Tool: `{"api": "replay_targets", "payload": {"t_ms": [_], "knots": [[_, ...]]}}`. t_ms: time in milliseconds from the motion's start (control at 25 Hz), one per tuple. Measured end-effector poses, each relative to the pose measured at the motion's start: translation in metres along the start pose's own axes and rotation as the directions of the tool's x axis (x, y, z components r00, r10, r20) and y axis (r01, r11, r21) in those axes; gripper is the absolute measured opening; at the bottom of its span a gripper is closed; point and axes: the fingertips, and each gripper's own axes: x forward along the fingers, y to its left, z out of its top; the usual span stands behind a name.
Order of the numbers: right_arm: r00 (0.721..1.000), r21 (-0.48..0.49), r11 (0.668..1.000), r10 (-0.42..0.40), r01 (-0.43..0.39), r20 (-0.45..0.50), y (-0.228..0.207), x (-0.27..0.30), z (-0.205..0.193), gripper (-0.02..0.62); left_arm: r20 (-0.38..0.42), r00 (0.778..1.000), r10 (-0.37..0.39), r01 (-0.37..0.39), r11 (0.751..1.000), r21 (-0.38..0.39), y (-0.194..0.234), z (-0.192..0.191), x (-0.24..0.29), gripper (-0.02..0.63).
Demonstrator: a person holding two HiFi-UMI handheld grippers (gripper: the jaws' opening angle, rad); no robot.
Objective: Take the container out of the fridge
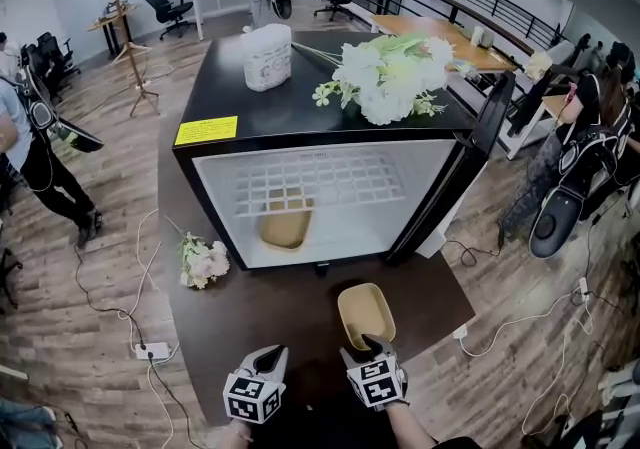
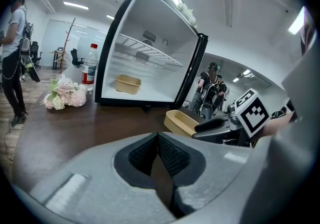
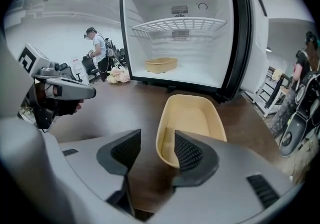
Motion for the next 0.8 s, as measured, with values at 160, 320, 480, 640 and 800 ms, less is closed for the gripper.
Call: {"api": "replay_targets", "payload": {"t_ms": [160, 320, 480, 640, 800], "knots": [[1.000, -0.022, 0.999, 0.026, -0.025, 0.011, 0.006, -0.009, 0.006, 0.216, 0.010, 1.000, 0.010, -0.010, 1.000, 0.010, 0.003, 0.009, 0.003, 0.009], [0.999, -0.016, 1.000, 0.024, -0.023, 0.045, 0.006, -0.017, 0.013, 0.216, 0.026, 1.000, 0.010, -0.011, 1.000, 0.025, 0.007, 0.024, 0.010, 0.009], [0.997, 0.008, 0.999, 0.034, -0.034, 0.068, 0.009, -0.021, 0.017, 0.218, 0.056, 0.998, 0.023, -0.026, 0.999, 0.048, 0.009, 0.042, 0.016, 0.009], [0.997, 0.014, 0.999, 0.037, -0.038, 0.070, 0.011, -0.023, 0.016, 0.218, 0.094, 0.995, 0.032, -0.036, 0.998, 0.049, 0.009, 0.059, 0.019, 0.009], [0.998, -0.027, 0.999, 0.029, -0.027, 0.062, 0.012, -0.027, 0.017, 0.218, 0.103, 0.994, 0.044, -0.053, 0.995, 0.083, 0.009, 0.067, 0.026, 0.027]]}}
